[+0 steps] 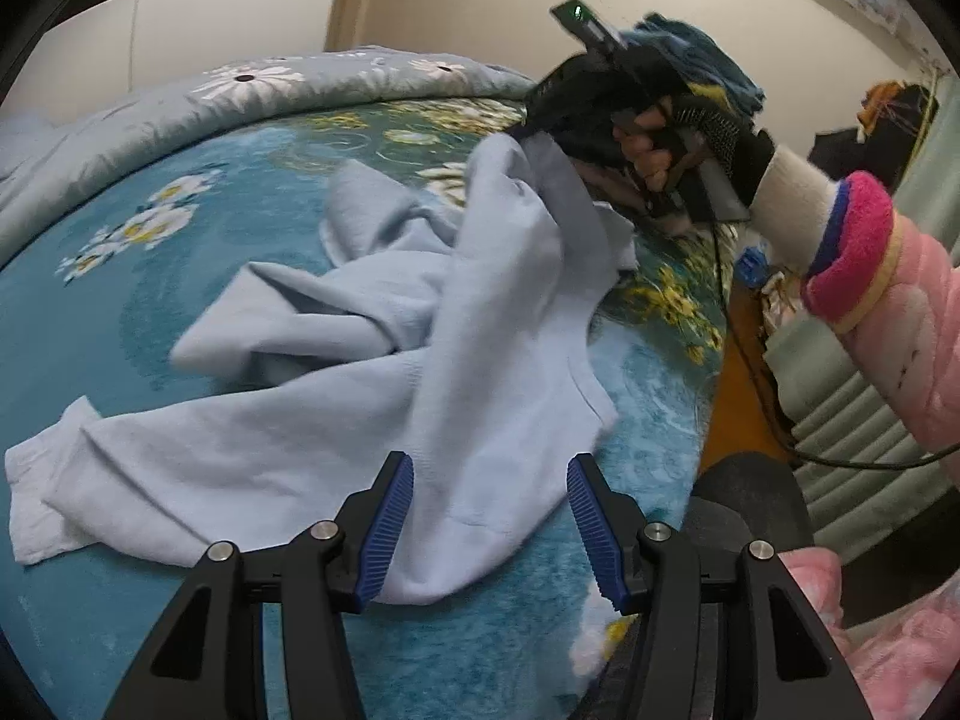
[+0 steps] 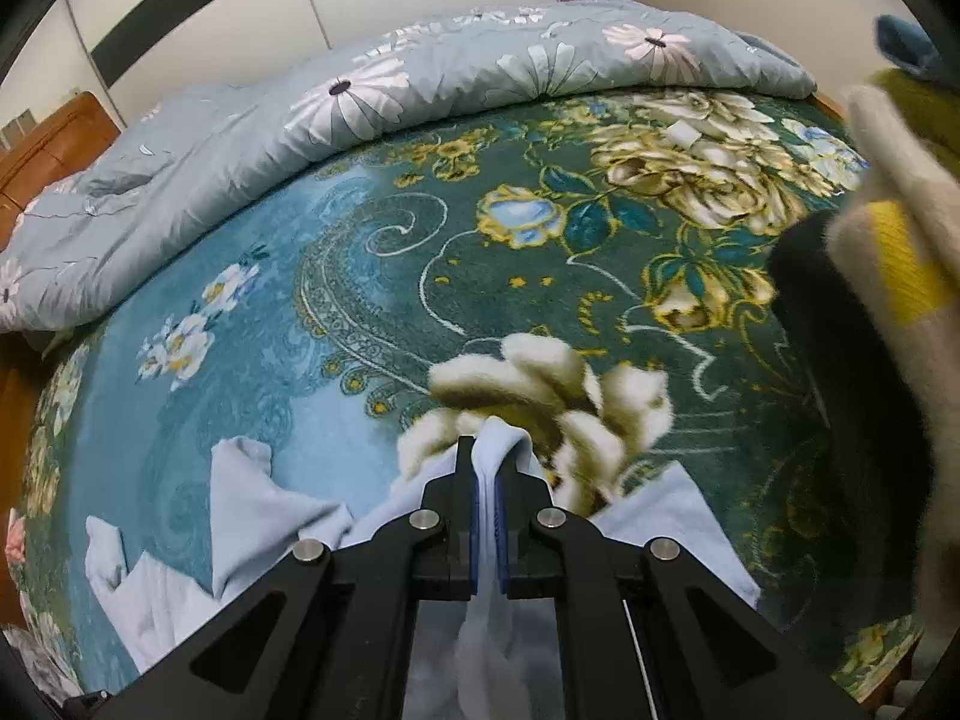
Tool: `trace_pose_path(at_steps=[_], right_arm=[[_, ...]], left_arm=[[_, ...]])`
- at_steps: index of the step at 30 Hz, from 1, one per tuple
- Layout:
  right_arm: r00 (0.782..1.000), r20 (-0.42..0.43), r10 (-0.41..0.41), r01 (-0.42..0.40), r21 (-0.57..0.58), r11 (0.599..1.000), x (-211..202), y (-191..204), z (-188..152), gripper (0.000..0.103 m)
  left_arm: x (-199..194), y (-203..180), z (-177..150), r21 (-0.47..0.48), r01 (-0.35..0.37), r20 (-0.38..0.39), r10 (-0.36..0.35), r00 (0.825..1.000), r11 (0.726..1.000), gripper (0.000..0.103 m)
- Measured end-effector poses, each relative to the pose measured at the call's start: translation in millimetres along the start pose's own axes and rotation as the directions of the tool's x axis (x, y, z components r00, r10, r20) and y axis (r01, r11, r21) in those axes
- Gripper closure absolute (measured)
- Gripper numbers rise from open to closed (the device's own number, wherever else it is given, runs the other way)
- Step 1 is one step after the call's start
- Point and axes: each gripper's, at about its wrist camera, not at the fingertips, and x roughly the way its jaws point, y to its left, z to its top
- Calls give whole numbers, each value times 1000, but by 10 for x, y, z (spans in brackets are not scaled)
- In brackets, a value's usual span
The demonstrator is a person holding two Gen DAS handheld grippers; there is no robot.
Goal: Fold clothes
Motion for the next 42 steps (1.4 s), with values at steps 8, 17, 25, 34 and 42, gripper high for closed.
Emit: trace_pose_path(at_steps=[8,17,25,34,42], right_arm=[[999,32,-27,30,-91,995,-467,-141,-419,65],[994,-76,82,-89,-95,992,-232,-110,-941,65],[986,-153,60,-75,-91,993,-10,-67,-1149,95],[974,-77,212,-214,-11,977,-373,-134,-1116,99],[951,72,302,-306,53,951,-815,-90,-1031,99]], left_arm=[[213,-191,-36,6,8,-66,-7,998,1000,45],[310,-182,-129,24,-74,-113,76,991,997,45],[316,-249,-158,77,-108,-110,116,987,991,46],[211,-71,-100,1,-127,-53,127,990,992,96],[-260,259,174,-136,-116,118,132,984,984,98]])
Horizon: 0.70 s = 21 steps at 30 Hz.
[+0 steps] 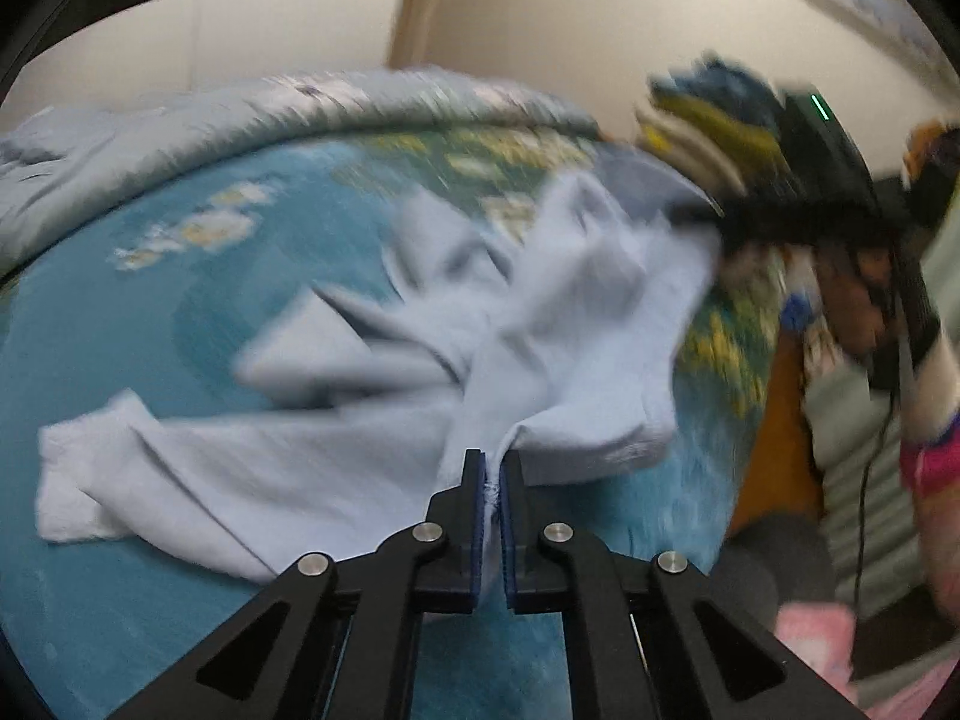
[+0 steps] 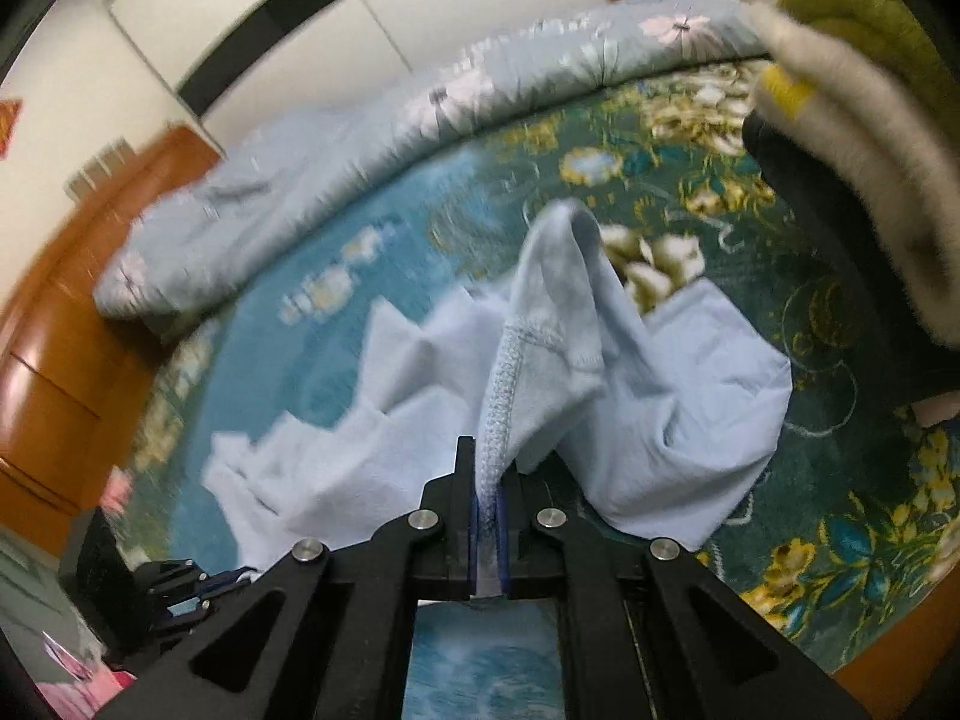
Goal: Fold clothes
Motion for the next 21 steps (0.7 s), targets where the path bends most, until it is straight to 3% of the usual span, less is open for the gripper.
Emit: trace_pose_path(at_steps=[5,9,15,18,21], right_arm=[[989,105,101,-107,52,993,-199,184,186,99],[981,157,116,-116,-10,993,-323,508,372,99],[963,240,122,-115,-44,992,-580,824,587,99],[953,281,116,-106,-51,993,-771,957,696,99],[930,340,137,-104,-113,988,-1028,1176,765,99]], left_arm=[[-446,196,418,-26,-71,152,74,986,997,98],[-641,217,688,24,-147,201,139,970,989,98],[-872,250,1098,19,-177,290,164,943,984,98],[-1131,219,1276,6,-186,354,172,919,983,98],[-1491,142,1403,21,-213,434,183,882,977,98]])
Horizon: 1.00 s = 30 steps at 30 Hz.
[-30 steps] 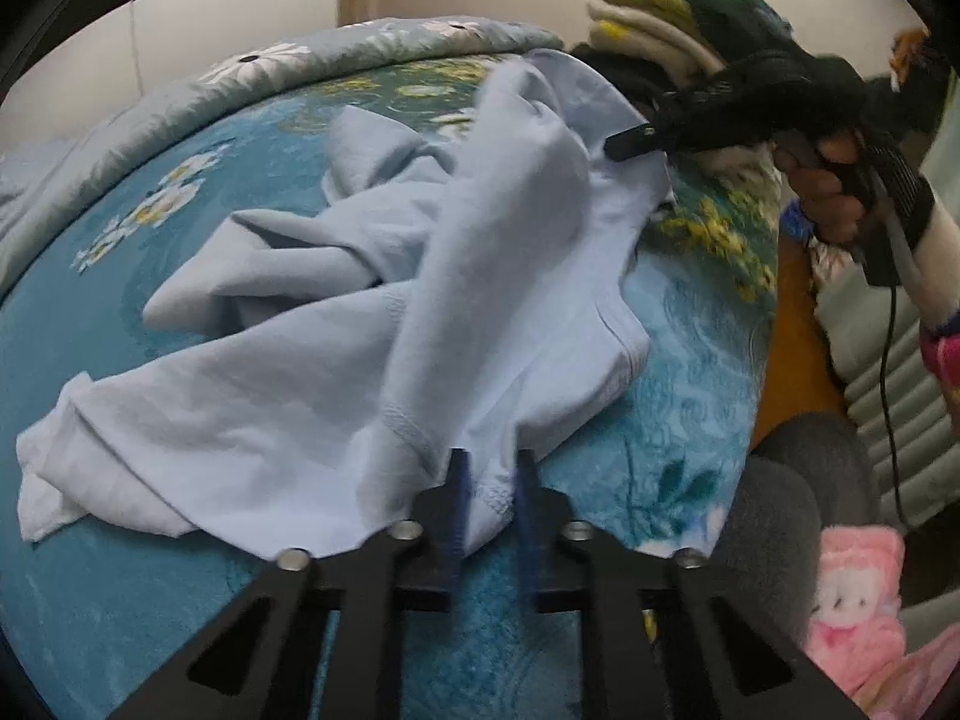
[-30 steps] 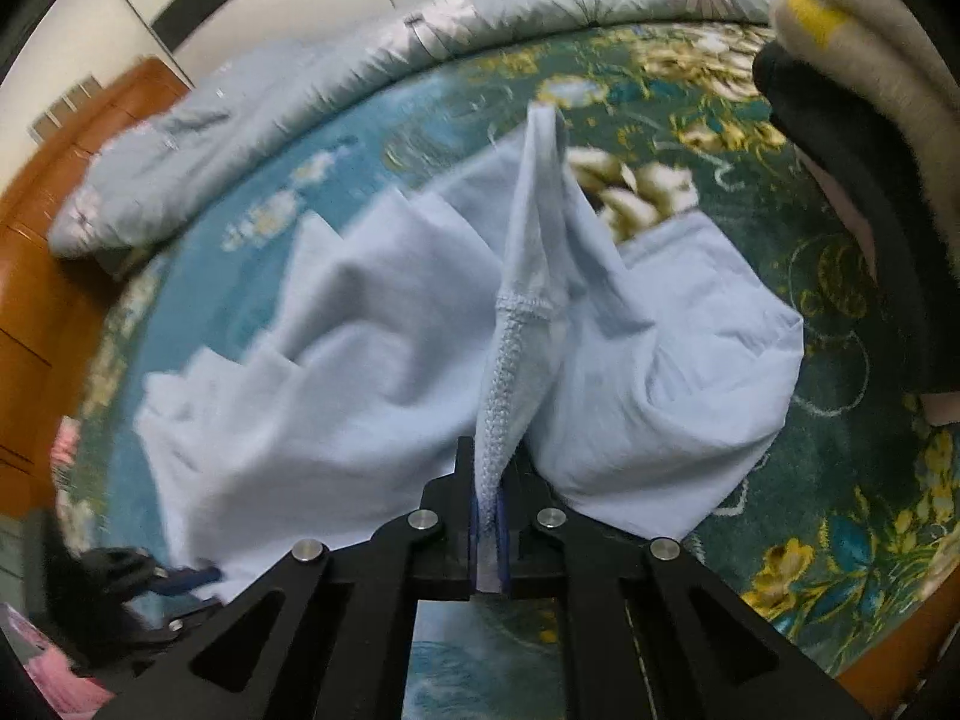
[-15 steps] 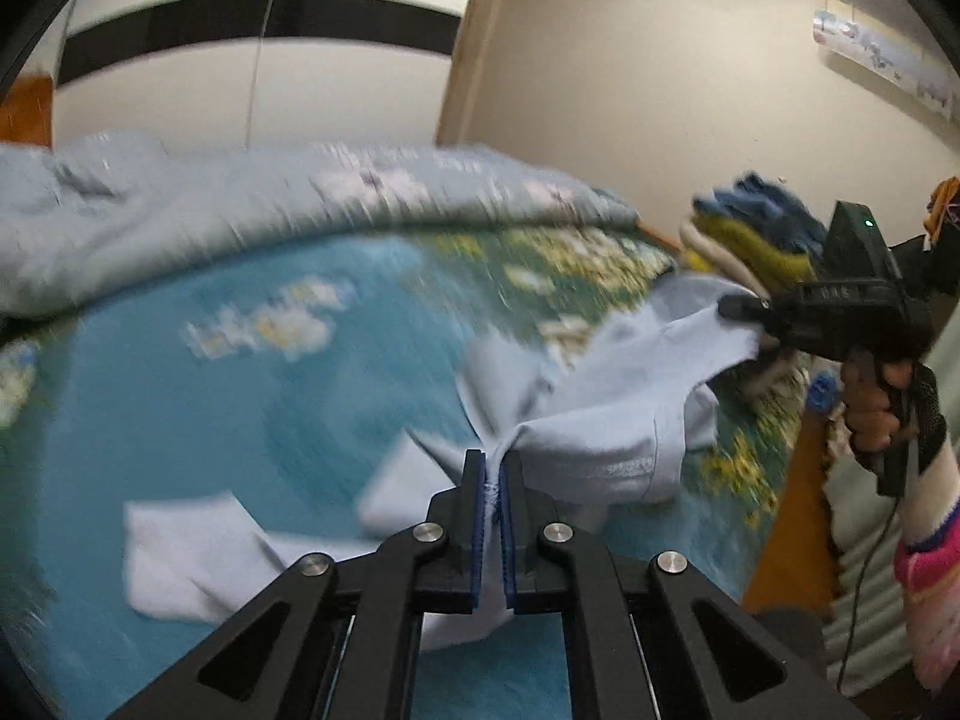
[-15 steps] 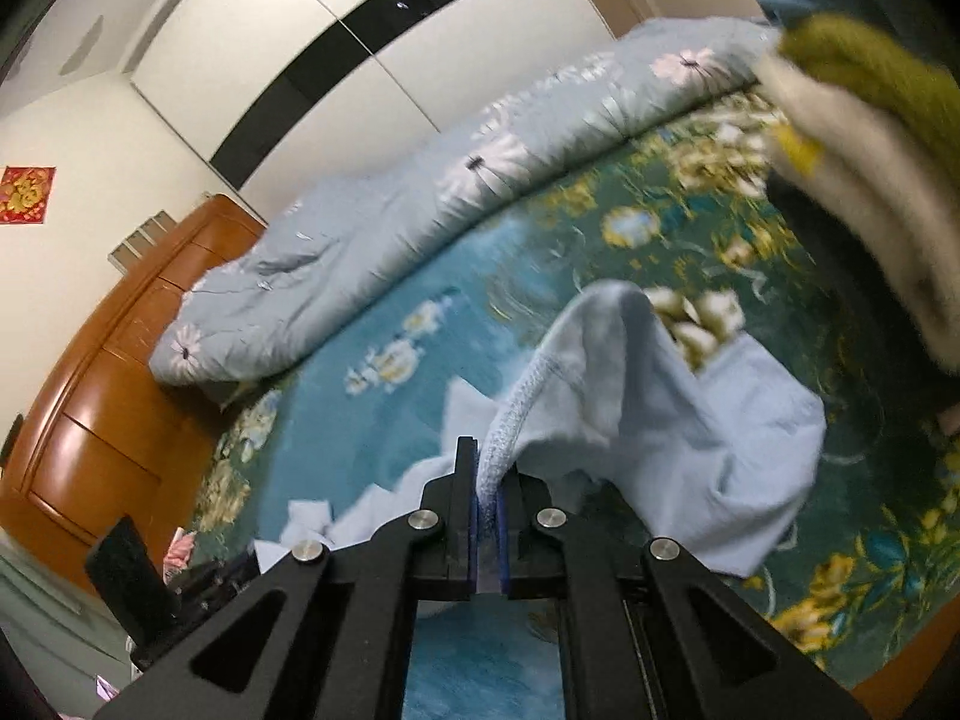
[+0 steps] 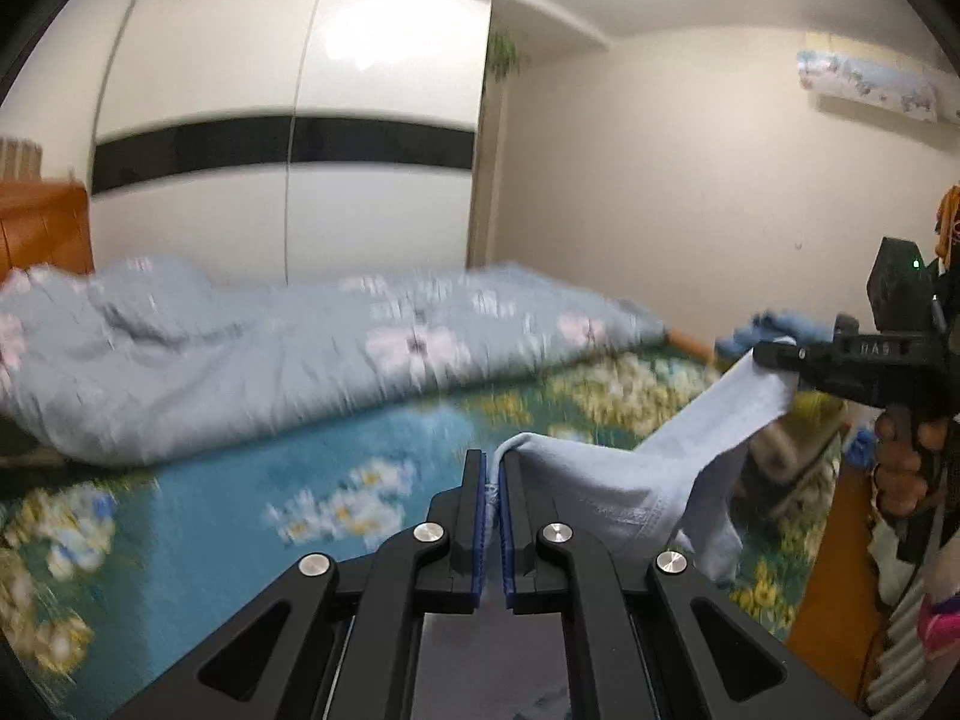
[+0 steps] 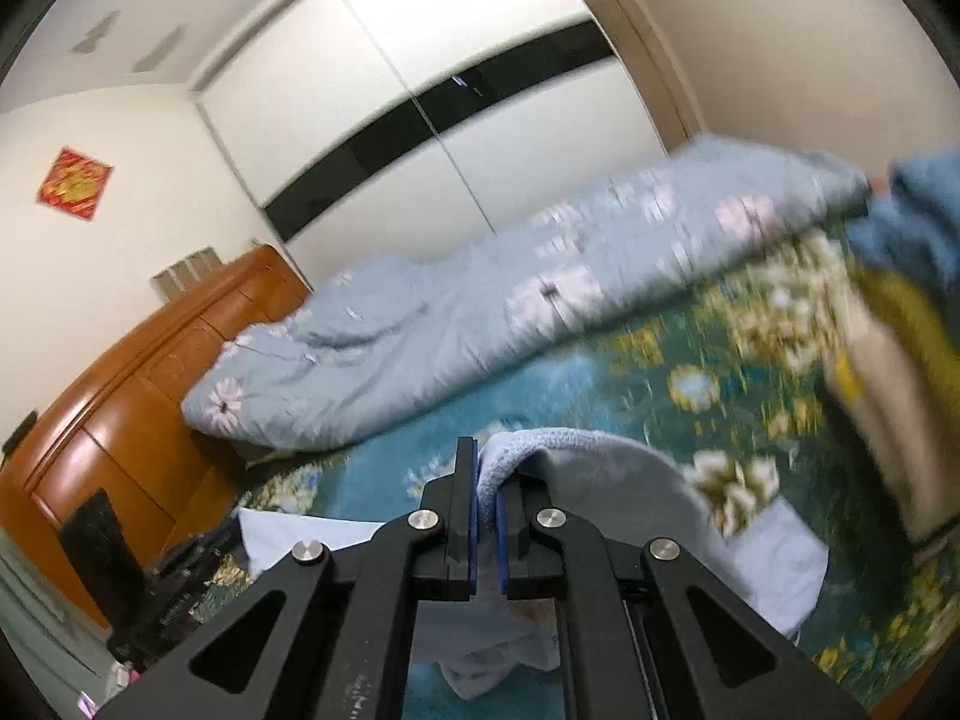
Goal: Fold clothes
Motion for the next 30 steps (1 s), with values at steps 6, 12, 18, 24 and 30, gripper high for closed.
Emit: trace_pose_path(at_steps=[6,12,18,24,30], right_arm=[[997,71,-1,8,-102,995,-291,571,297,99],[989,137,57,-27,-209,977,-659,1151,385,99],[974,158,160,-98,-342,935,-932,1639,206,99],[958,164,233,-148,-412,899,-1092,1990,283,99],[975,119,186,-117,-435,893,-610,2152,245,99]], left_arm=[[-462,71,574,24,-82,113,79,990,996,98],[-1207,150,757,20,-132,229,124,965,991,98],[-1915,159,721,55,-149,285,127,950,987,98],[-2423,260,890,56,-170,406,133,904,984,99],[-1836,702,674,-19,-148,272,147,951,989,99]])
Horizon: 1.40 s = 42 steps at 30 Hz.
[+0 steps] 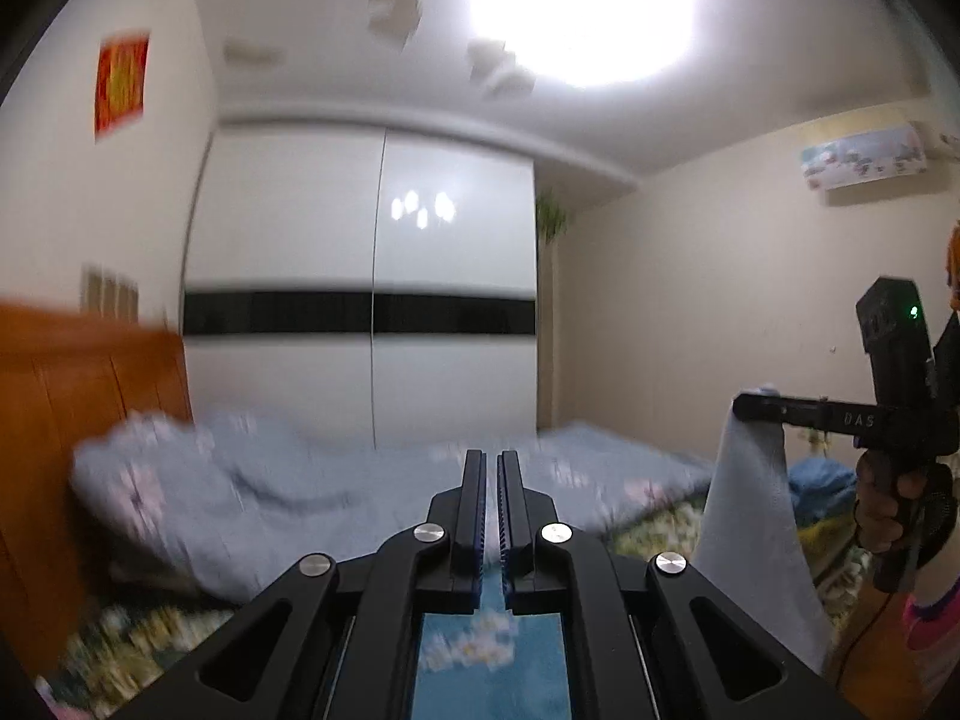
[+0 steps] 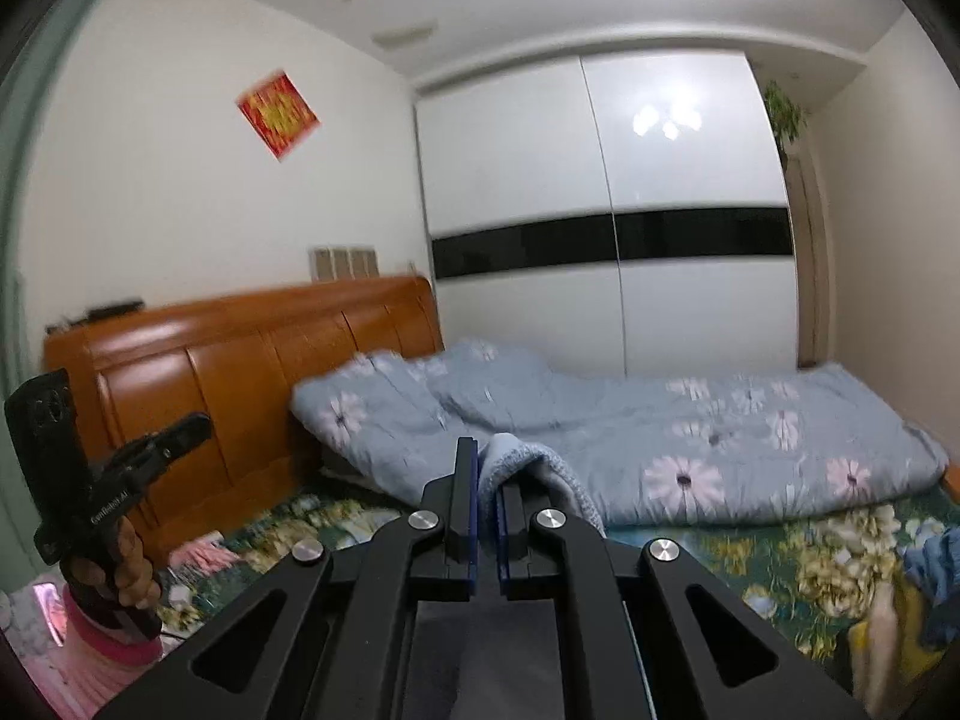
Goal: Fold clothes
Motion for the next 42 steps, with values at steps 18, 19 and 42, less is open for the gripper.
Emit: trace_pose_path(at_steps=[18,19,42], right_arm=[[920,-373,-116,182,148,972,1210,-1240,-1345,99],[922,-372,-112,180,154,972,1211,-1263,-1339,99],[906,-410,-108,207,205,957,971,-1442,-1635,99]], left_arm=[[1316,-108,-2110,-241,114,-490,-222,843,964,98],[1325,-242,-2204,-228,143,-510,-243,825,963,98],[1552,-1481,-3280,-85,262,-786,-226,575,961,101]])
